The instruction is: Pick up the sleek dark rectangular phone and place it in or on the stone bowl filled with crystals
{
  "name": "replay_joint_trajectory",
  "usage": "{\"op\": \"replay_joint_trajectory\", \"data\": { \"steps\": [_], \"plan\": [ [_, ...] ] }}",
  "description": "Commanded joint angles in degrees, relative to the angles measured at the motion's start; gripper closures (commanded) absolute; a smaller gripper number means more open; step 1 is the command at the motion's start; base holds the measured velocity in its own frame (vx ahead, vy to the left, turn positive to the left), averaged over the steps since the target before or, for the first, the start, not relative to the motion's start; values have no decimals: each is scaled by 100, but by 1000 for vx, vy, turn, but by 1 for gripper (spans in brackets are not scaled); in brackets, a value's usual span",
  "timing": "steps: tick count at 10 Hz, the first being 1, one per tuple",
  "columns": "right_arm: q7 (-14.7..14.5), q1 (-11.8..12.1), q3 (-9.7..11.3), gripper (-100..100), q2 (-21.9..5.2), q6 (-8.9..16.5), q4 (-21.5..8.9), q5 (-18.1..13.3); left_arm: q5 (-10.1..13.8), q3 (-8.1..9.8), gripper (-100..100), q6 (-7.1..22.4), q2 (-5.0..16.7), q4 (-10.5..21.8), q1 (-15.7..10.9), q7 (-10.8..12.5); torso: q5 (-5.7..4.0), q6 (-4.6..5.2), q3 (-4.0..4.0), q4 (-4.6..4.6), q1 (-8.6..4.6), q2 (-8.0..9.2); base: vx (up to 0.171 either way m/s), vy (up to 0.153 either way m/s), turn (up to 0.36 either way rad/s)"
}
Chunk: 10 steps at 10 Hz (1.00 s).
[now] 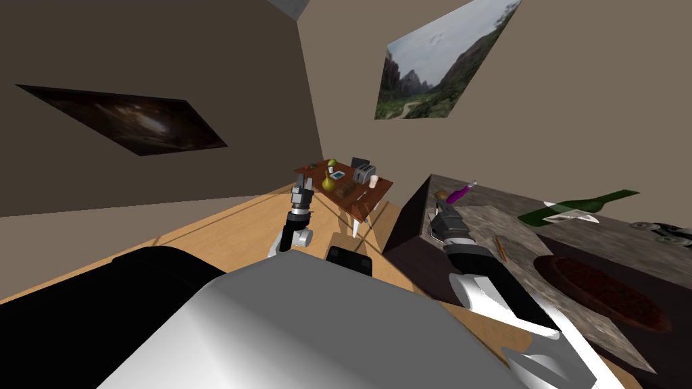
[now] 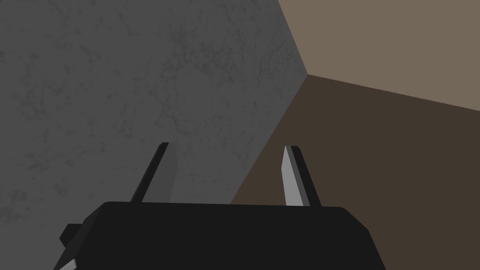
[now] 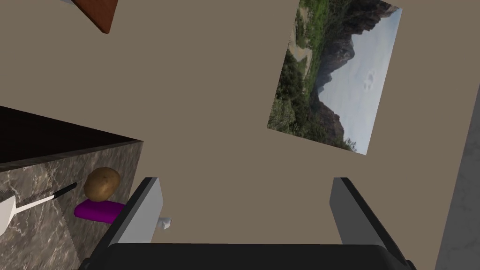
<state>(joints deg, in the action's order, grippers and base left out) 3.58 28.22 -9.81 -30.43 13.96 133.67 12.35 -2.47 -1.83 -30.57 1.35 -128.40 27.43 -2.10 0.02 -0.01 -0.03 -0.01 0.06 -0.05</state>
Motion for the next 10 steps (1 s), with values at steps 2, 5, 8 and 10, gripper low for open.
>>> {"op": "replay_joint_trajectory", "data": {
  "steps": [2, 5, 8, 10],
  "plan": [
    [-8, 20, -28, -100, -359, 468, 45, 173, 0, 0, 0, 0, 0, 0, 1, 0, 0, 4, 0, 0, -1, 1, 24, 19, 107],
    [-17, 35, -34, -100, -608, 892, 63, 298, 0, 1, 0, 0, 0, 0, 1, 0, -2, 5, 2, 1, -5, 4, 18, 7, 94],
    [-28, 51, -29, -100, -857, 1358, 79, 427, 0, 0, 0, 0, 0, 0, 0, 0, -2, 0, 0, 0, -7, 1, 21, -2, 131],
    [-43, 66, -16, -100, -1104, 1721, 93, 560, 0, 0, 0, 0, 0, 0, 0, 0, -2, 1, -2, -1, -11, -3, 27, -14, 131]
  ]
}}
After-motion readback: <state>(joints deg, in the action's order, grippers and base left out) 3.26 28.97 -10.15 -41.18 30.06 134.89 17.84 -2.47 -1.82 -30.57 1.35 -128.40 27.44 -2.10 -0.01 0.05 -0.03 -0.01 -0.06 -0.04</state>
